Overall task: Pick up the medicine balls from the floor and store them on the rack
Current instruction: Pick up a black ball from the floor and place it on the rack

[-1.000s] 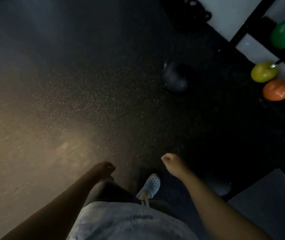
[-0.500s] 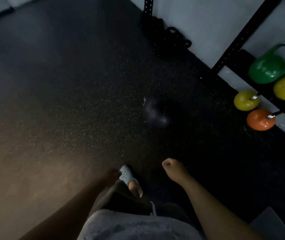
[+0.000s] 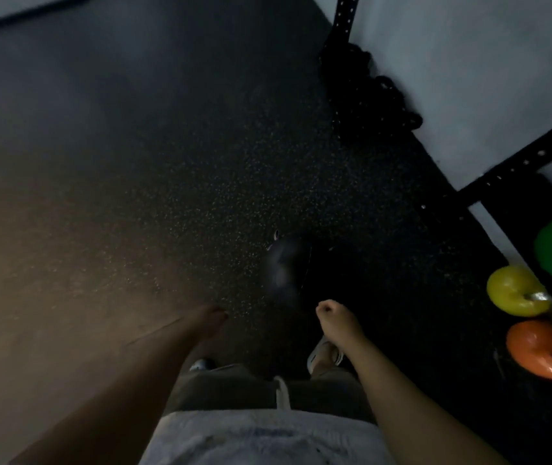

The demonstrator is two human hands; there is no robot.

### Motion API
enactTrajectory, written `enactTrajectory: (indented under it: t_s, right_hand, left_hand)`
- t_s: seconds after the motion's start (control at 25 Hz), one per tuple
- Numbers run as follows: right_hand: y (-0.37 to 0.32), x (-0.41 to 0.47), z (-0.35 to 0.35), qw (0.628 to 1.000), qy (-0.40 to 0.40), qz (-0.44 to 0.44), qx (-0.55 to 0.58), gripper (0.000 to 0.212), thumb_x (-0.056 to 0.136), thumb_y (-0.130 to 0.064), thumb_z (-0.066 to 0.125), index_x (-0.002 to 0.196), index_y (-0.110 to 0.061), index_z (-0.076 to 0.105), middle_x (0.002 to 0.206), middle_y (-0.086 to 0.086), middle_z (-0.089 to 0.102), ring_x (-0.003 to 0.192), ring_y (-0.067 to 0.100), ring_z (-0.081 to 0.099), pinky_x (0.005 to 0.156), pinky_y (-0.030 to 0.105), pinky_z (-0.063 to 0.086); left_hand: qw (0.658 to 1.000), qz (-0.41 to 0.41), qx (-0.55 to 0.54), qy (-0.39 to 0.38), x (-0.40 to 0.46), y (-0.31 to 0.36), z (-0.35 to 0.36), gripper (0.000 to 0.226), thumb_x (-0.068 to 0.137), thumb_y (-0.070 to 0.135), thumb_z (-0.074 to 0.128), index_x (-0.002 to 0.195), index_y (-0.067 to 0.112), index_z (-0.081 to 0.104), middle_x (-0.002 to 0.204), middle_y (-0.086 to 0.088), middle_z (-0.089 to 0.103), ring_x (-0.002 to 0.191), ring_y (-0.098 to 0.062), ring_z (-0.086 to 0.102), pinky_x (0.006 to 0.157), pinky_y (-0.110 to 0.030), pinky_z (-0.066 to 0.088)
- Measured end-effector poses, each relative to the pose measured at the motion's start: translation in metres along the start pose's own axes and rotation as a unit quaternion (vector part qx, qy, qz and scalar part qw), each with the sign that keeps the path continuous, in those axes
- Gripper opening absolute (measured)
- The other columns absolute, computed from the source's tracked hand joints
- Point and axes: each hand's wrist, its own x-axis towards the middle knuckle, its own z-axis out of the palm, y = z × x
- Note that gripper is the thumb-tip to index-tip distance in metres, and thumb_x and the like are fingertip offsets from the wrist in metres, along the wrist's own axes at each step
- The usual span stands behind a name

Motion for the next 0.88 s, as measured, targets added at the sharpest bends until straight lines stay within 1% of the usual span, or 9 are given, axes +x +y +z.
enactTrajectory:
  t_s: [0.12,0.2,0.28,0.44,0.52,0.56,0.64,0.76,0.88]
  right_hand:
    - [-0.005,0.039,-0.046,1.0,-0.023,0.008,-0.019,0.041,0.106,-0.035,0.044,0.14,-0.018,0.059,0.126,0.01,0.068,0.104,0.026,0.065,0.083,0.035,0.051]
    - [-0.01,0.058,-0.064,0.999,-0.042,0.019,-0.024,0.041,0.107,-0.033,0.044,0.141,-0.016,0.057,0.127,0.011,0.067,0.102,0.024,0.065,0.076,0.03,0.046]
    - [-0.015,0.078,-0.072,0.998,-0.045,0.028,-0.023,0.042,0.108,-0.032,0.043,0.144,-0.016,0.056,0.133,0.011,0.064,0.113,0.027,0.063,0.081,0.029,0.042]
    - [-0.01,0.146,-0.058,0.997,-0.059,0.058,-0.005,0.042,0.107,-0.032,0.044,0.145,-0.017,0.056,0.13,0.01,0.066,0.1,0.022,0.061,0.074,0.03,0.042]
    - [0.003,0.202,-0.043,0.995,-0.046,0.084,0.016,0.042,0.107,-0.033,0.043,0.145,-0.017,0.055,0.129,0.01,0.065,0.098,0.02,0.059,0.073,0.03,0.043]
    - [0.011,0.236,-0.035,0.994,-0.03,0.102,0.034,0.043,0.107,-0.033,0.043,0.145,-0.016,0.055,0.127,0.01,0.065,0.097,0.02,0.058,0.076,0.031,0.043]
    - [0.021,0.304,-0.021,0.986,0.009,0.139,0.087,0.047,0.108,-0.039,0.04,0.146,-0.015,0.052,0.124,0.01,0.062,0.102,0.024,0.058,0.084,0.034,0.046]
    - [0.054,0.416,0.014,0.969,0.016,0.17,0.179,0.065,0.101,-0.06,0.033,0.156,-0.026,0.04,0.151,0.009,0.052,0.133,0.033,0.053,0.112,0.049,0.044]
    - [0.076,0.479,0.031,0.936,0.013,0.211,0.283,0.068,0.1,-0.066,0.038,0.156,-0.027,0.042,0.149,0.001,0.052,0.138,0.03,0.05,0.118,0.05,0.039]
  left_hand:
    - [0.998,-0.024,-0.058,0.012,0.016,0.057,0.021,0.038,0.109,0.021,0.046,0.14,0.003,0.058,0.137,-0.019,0.062,0.109,-0.027,0.059,0.097,-0.04,0.05]
    - [0.997,-0.027,-0.07,0.011,0.028,0.085,0.033,0.036,0.107,0.02,0.049,0.138,0.005,0.06,0.13,-0.017,0.064,0.101,-0.025,0.06,0.085,-0.034,0.051]
    - [0.996,-0.024,-0.087,0.019,0.047,0.104,0.04,0.034,0.105,0.015,0.05,0.135,0.005,0.064,0.126,-0.02,0.066,0.097,-0.028,0.063,0.078,-0.034,0.05]
    - [0.991,-0.05,-0.128,0.009,0.12,0.11,0.053,0.028,0.101,0.013,0.052,0.123,0.01,0.068,0.126,-0.019,0.069,0.111,-0.035,0.065,0.098,-0.047,0.055]
    - [0.987,-0.069,-0.144,0.013,0.179,0.102,0.067,0.024,0.1,0.015,0.053,0.117,0.011,0.07,0.119,-0.016,0.07,0.106,-0.031,0.065,0.099,-0.046,0.054]
    - [0.985,-0.077,-0.153,0.02,0.214,0.097,0.075,0.024,0.1,0.021,0.054,0.114,0.01,0.07,0.116,-0.015,0.071,0.105,-0.028,0.064,0.099,-0.044,0.053]
    - [0.977,-0.099,-0.184,0.039,0.282,0.088,0.089,0.042,0.099,0.037,0.053,0.124,0.006,0.067,0.12,-0.013,0.068,0.115,-0.029,0.063,0.103,-0.046,0.052]
    - [0.953,-0.135,-0.262,0.07,0.394,0.066,0.117,0.063,0.102,0.055,0.046,0.144,0.01,0.054,0.14,-0.016,0.059,0.129,-0.038,0.056,0.11,-0.056,0.046]
    - [0.916,-0.14,-0.37,0.072,0.473,0.044,0.135,0.071,0.095,0.064,0.05,0.146,0.016,0.057,0.146,-0.011,0.06,0.131,-0.031,0.058,0.114,-0.051,0.044]
